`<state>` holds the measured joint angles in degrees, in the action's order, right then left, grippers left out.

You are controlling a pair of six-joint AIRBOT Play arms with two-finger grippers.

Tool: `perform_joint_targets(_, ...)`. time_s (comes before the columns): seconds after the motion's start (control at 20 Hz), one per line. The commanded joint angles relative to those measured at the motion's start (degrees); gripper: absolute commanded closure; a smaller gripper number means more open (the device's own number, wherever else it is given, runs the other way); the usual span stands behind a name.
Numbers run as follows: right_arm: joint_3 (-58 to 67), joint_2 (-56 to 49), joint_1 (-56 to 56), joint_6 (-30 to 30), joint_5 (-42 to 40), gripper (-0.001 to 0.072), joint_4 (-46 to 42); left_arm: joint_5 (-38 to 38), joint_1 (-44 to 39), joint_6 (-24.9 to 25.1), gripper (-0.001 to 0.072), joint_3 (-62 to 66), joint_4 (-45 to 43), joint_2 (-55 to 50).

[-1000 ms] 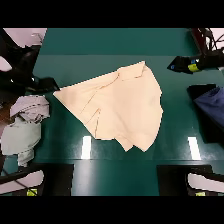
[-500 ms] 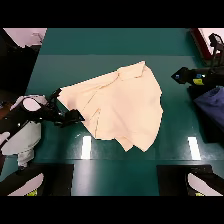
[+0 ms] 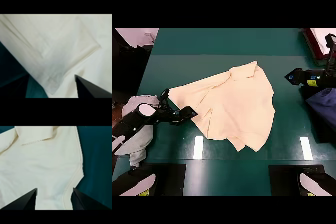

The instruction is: Fold the shirts.

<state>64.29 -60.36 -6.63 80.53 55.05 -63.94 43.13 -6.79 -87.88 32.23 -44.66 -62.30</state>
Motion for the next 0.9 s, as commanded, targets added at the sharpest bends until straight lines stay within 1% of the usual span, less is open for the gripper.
perform_joint_targets(0.0, 0.0, 0.1, 0.0, 0.5, 0.7, 0.0205, 0.0, -1.6, 0.0, 3.0, 0.0185, -0.1, 4.2, -1.6)
perform_joint_targets(0.1, 0.0, 0.1, 0.0, 0.6, 0.8, 0.0206, 0.0, -1.7, 0.0, 6.1, 0.0349, 0.2, 7.5, -1.6)
perform_joint_targets(0.3, 0.0, 0.1, 0.0, 0.6, 1.1, 0.0206, 0.0, -1.3, 0.0, 6.4, 0.0353, 1.2, 7.6, -1.6)
perform_joint_targets(0.35, 0.0, 0.1, 0.0, 0.6, 1.0, 0.0206, 0.0, -0.9, 0.0, 6.8, 0.0605, 1.2, 7.6, -1.6)
perform_joint_targets(0.4, 0.0, 0.1, 0.0, 0.6, 1.0, 0.0206, 0.0, -0.6, 0.0, 8.2, 0.0681, 1.2, 7.6, -1.6)
perform_joint_targets(0.6, 0.0, 0.1, 0.0, 0.9, 1.7, 0.0206, 0.0, 1.7, 0.0, 8.4, 0.0683, 1.2, 7.6, -1.6)
perform_joint_targets(0.7, -0.1, 0.1, 0.8, 1.6, 6.7, 0.0207, -0.2, 5.2, 1.4, 9.3, 0.0684, 2.8, 5.1, 0.4)
perform_joint_targets(0.85, -6.4, 1.7, 3.2, 2.9, 16.1, 0.0207, -0.3, 15.0, 7.8, 10.3, 0.0683, 9.0, -3.6, 7.4)
